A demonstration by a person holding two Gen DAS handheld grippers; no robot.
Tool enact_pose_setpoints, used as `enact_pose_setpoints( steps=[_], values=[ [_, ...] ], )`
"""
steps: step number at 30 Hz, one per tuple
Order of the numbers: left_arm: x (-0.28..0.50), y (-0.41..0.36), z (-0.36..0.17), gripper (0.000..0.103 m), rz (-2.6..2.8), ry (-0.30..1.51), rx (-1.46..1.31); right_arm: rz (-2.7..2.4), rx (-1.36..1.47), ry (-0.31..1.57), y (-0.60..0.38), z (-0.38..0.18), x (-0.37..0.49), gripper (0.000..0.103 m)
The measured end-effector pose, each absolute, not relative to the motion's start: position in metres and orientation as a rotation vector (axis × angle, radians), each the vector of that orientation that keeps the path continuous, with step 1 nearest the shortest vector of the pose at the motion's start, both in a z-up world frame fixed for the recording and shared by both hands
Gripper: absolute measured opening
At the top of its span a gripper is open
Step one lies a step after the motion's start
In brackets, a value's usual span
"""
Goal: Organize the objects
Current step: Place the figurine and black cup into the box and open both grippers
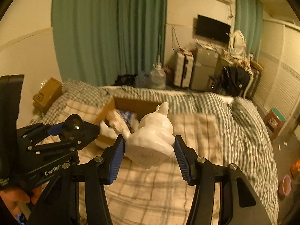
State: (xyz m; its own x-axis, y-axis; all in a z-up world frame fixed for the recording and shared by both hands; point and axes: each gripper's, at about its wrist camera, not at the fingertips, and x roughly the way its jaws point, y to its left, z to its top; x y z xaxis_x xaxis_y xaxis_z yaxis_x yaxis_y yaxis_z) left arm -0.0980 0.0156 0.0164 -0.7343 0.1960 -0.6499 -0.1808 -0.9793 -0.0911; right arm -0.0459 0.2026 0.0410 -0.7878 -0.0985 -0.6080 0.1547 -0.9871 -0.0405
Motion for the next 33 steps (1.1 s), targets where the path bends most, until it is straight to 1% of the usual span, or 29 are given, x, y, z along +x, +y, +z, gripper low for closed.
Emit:
enact_pose_setpoints(
  steps=[6,11,16,22,28,29,30,31,32,33],
  values=[
    [-0.138,-0.006,0.031,0.048,2.804,-0.027,-1.012,-2.785,0.866,0.126,0.174,0.072,-0.088,0.052],
    [-0.182,-0.009,0.019,0.048,2.811,-0.017,-1.038,-2.746,0.869,0.148,0.152,0.071,-0.14,0.052],
    [-0.217,-0.003,-0.012,0.048,2.789,0.014,-1.09,-2.709,0.955,0.13,0.144,0.039,-0.191,0.052],
    [-0.244,0.007,-0.058,0.048,2.739,0.037,-1.181,-2.688,1.066,0.123,0.154,-0.009,-0.228,0.052],
    [-0.252,0.015,-0.077,0.05,2.707,0.022,-1.209,-2.69,1.098,0.064,0.17,-0.036,-0.244,0.053],
    [-0.253,0.017,-0.077,0.051,2.703,0.017,-1.214,-2.693,1.092,0.061,0.173,-0.038,-0.246,0.052],
    [-0.253,0.018,-0.077,0.06,2.697,0.013,-1.219,-2.701,1.086,0.053,0.175,-0.038,-0.247,0.055],
    [-0.252,0.019,-0.075,0.067,2.704,0.014,-1.217,-2.711,1.086,0.038,0.178,-0.037,-0.246,0.069],
    [-0.25,0.02,-0.07,0.079,2.723,0.021,-1.203,-2.72,1.083,0.027,0.181,-0.034,-0.245,0.077],
    [-0.244,0.02,-0.063,0.084,2.755,0.028,-1.169,-2.734,1.07,0.014,0.184,-0.031,-0.244,0.083]
  ],
)
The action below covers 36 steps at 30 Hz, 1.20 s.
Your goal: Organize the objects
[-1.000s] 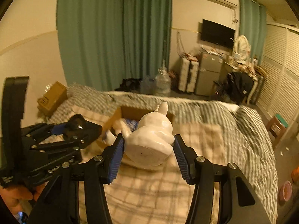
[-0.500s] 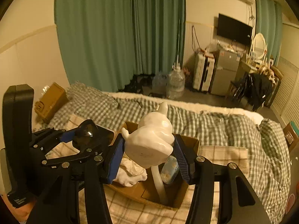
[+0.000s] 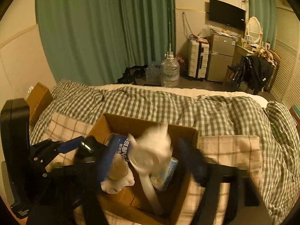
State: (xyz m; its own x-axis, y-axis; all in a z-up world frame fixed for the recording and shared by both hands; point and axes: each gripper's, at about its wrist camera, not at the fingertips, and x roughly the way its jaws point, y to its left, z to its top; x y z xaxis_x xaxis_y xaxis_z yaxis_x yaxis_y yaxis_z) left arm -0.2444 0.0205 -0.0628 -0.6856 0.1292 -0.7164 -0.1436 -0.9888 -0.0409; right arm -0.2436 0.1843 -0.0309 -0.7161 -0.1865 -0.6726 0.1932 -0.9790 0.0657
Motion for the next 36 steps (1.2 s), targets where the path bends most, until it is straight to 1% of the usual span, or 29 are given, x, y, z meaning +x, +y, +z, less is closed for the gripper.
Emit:
enact_pose_setpoints(
  steps=[3,7,8,9,10,14,16,17,18,22,24,29,33,36],
  values=[
    [-0.236,0.019,-0.04,0.086,2.78,0.018,-1.118,-2.765,1.025,-0.019,0.193,-0.01,-0.23,0.083],
    [-0.218,0.015,-0.006,0.086,2.816,0.012,-1.077,-2.819,0.978,0.015,0.201,0.024,-0.208,0.083],
    [-0.213,0.014,0.003,0.087,2.826,0.014,-1.055,-2.831,0.965,0.021,0.202,0.033,-0.202,0.084],
    [-0.207,0.013,0.014,0.093,2.839,0.019,-1.028,-2.843,0.95,0.025,0.204,0.044,-0.195,0.084],
    [-0.197,0.011,0.027,0.095,2.862,0.027,-0.993,-2.859,0.919,0.029,0.207,0.058,-0.184,0.085],
    [-0.157,0.005,0.073,0.096,2.914,0.037,-0.853,-2.912,0.829,0.065,0.21,0.1,-0.145,0.086],
    [-0.142,0.002,0.091,0.096,2.932,0.038,-0.807,-2.944,0.782,0.079,0.211,0.121,-0.122,0.09],
    [-0.132,0.0,0.1,0.098,2.945,0.04,-0.777,-2.952,0.76,0.08,0.212,0.127,-0.113,0.09],
    [-0.122,-0.002,0.107,0.103,2.959,0.043,-0.751,-2.961,0.736,0.079,0.213,0.134,-0.104,0.092],
    [-0.084,-0.011,0.128,0.103,3.022,0.04,-0.642,-2.996,0.668,0.084,0.214,0.145,-0.067,0.099],
    [-0.069,-0.016,0.129,0.103,3.03,0.035,-0.62,-3.009,0.67,0.082,0.212,0.141,-0.057,0.103],
    [-0.044,-0.024,0.108,0.103,3.096,0.012,-0.578,-3.016,0.679,0.079,0.215,0.115,-0.038,0.103],
    [-0.033,-0.032,0.062,0.103,3.137,-0.034,-0.591,-3.014,0.674,0.081,0.218,0.078,-0.03,0.103],
    [-0.032,-0.037,0.024,0.103,3.132,-0.046,-0.638,-3.024,0.714,0.082,0.22,0.04,-0.03,0.103]
  ],
)
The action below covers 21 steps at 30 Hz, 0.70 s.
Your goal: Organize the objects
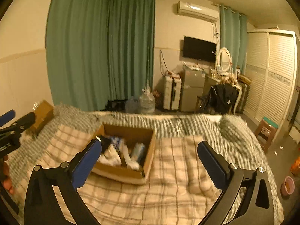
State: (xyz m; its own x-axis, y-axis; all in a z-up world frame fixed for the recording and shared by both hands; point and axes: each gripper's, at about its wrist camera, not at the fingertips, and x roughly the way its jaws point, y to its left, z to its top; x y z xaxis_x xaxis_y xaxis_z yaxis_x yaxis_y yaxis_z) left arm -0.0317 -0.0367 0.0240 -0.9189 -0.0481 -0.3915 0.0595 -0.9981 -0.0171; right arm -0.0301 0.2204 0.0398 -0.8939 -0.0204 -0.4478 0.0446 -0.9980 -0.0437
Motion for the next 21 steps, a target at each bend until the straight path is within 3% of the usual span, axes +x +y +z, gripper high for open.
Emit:
enact_pose_setpoints(
  steps=[7,21],
  values=[
    [-0.033,-0.035,-0.014,0.103,-2.986,0.004,0.699,-2.993,0.837,0.065,0.222,-0.019,-0.04,0.103],
    [-0.041,-0.03,-0.022,0.103,-2.986,-0.006,0.772,-3.022,0.851,0.096,0.218,-0.022,-0.043,0.103]
  ],
)
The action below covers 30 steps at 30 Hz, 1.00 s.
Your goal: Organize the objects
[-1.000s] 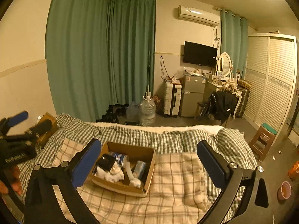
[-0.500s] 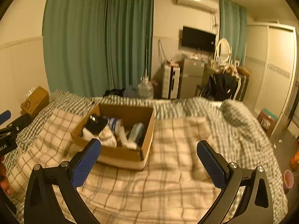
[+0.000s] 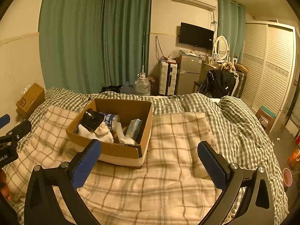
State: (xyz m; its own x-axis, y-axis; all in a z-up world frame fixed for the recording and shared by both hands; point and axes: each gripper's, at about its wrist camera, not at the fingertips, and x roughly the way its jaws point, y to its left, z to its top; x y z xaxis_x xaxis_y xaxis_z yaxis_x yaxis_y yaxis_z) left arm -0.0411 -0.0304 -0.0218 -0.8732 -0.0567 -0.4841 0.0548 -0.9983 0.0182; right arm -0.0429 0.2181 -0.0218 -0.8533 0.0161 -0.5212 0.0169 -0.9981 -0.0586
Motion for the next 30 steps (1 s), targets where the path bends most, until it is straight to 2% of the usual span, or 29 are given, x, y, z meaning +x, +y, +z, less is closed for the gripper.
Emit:
enact_pose_setpoints(
  steps=[30],
  values=[
    [-0.0419,-0.0243,-0.0255,0.103,-2.996,-0.034,0.804,-3.019,0.859,0.101,0.211,-0.0214,-0.0436,0.103]
  ],
)
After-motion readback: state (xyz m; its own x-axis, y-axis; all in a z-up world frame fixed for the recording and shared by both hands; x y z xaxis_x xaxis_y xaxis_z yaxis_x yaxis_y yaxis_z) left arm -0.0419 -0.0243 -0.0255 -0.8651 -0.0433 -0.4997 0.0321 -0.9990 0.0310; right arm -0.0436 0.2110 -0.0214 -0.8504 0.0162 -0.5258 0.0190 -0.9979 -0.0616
